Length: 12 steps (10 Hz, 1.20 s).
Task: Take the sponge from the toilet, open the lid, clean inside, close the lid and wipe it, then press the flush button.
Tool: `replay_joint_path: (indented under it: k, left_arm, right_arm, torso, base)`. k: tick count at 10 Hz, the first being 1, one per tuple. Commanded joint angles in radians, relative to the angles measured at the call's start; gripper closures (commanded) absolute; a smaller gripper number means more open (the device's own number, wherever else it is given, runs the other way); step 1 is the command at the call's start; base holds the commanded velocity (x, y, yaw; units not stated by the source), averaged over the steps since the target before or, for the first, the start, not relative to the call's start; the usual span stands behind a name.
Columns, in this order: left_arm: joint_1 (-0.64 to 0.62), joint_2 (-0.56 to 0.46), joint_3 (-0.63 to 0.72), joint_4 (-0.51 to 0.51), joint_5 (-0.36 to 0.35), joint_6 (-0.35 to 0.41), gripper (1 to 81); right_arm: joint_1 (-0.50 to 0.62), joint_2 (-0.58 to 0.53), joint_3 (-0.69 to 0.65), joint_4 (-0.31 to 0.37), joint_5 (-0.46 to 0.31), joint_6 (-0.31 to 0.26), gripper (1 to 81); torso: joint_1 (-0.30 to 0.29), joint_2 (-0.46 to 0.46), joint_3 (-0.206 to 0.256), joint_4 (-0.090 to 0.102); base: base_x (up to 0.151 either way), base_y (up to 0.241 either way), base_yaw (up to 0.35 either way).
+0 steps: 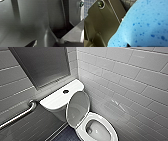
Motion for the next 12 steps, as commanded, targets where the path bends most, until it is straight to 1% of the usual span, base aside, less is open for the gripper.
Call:
replay_joint_path:
  k: [1, 2, 3, 4, 5, 6, 7, 8, 9, 11, 12]
  left_arm:
    - [-0.001, -0.009, 0.01, 0.009, 0.013, 0.006, 1.0]
    - [-0.001, -0.009, 0.01, 0.009, 0.013, 0.006, 1.0]
    - [-0.001, -0.011, 0.01, 0.009, 0.013, 0.006, 1.0]
    - [-0.001, -0.012, 0.01, 0.008, 0.004, 0.006, 1.0]
    - [-0.001, -0.015, 0.01, 0.008, -0.01, 0.006, 1.0]
    - [-0.001, -0.015, 0.01, 0.008, -0.016, 0.006, 1.0]
    - [-0.001, -0.017, 0.01, 0.008, -0.016, 0.006, 1.0]
    - [-0.001, -0.018, 0.01, 0.009, -0.016, 0.006, 1.0]
    - [-0.001, -0.017, 0.01, 0.012, -0.016, 0.006, 1.0]
    - [-0.001, -0.011, 0.01, 0.012, -0.016, 0.008, 1.0]
    - [0.0, -0.009, 0.009, 0.012, -0.014, 0.008, 1.0]
  right_arm:
    - [-0.017, -0.005, -0.002, 0.045, -0.146, -0.085, 81.1]
    - [-0.012, -0.008, 0.025, 0.105, -0.19, -0.134, 81.1]
    - [-0.011, -0.02, 0.094, 0.208, -0.273, -0.237, 81.1]
    - [-0.008, -0.043, 0.189, 0.354, -0.346, -0.402, 81.1]
    - [0.0, -0.083, 0.3, 0.543, -0.392, -0.594, 81.1]
    - [0.021, -0.146, 0.447, 0.751, -0.448, -0.795, 81.1]
    - [0.05, -0.209, 0.578, 0.93, -0.493, -0.975, 81.1]
    - [0.075, -0.258, 0.682, 1.092, -0.515, -1.146, 81.1]
    - [0.106, -0.294, 0.749, 1.185, -0.521, -1.24, 81.1]
    - [0.17, -0.385, 0.895, 1.202, -0.509, -1.243, 81.1]
    - [0.198, -0.443, 0.996, 1.198, -0.497, -1.246, 81.1]
  torso:
    - [0.0, 0.0, 0.0, 0.0]
    - [0.0, 0.0, 0.0, 0.0]
    - [0.0, 0.0, 0.0, 0.0]
    - [0.0, 0.0, 0.0, 0.0]
    - [0.0, 0.0, 0.0, 0.0]
    - [0.0, 0.0, 0.0, 0.0]
    - [0.0, 0.0, 0.0, 0.0]
    - [0.0, 0.0, 0.0, 0.0]
    - [0.0, 0.0, 0.0, 0.0]
    - [0.0, 0.0, 0.0, 0.0]
    - [0.0, 0.0, 0.0, 0.0]
  base:
    - [0.0, 0.0, 0.0]
    - [0.0, 0.0, 0.0]
    - [0.0, 0.0, 0.0]
    - [0.0, 0.0, 0.0]
    - [0.0, 0.0, 0.0]
    - [0.0, 0.0, 0.0]
    - [0.0, 0.0, 0.0]
    - [0.0, 0.0, 0.0]
    - [0.0, 0.0, 0.0]
    - [0.0, 0.0, 0.0]
    - [0.0, 0.0, 0.0]
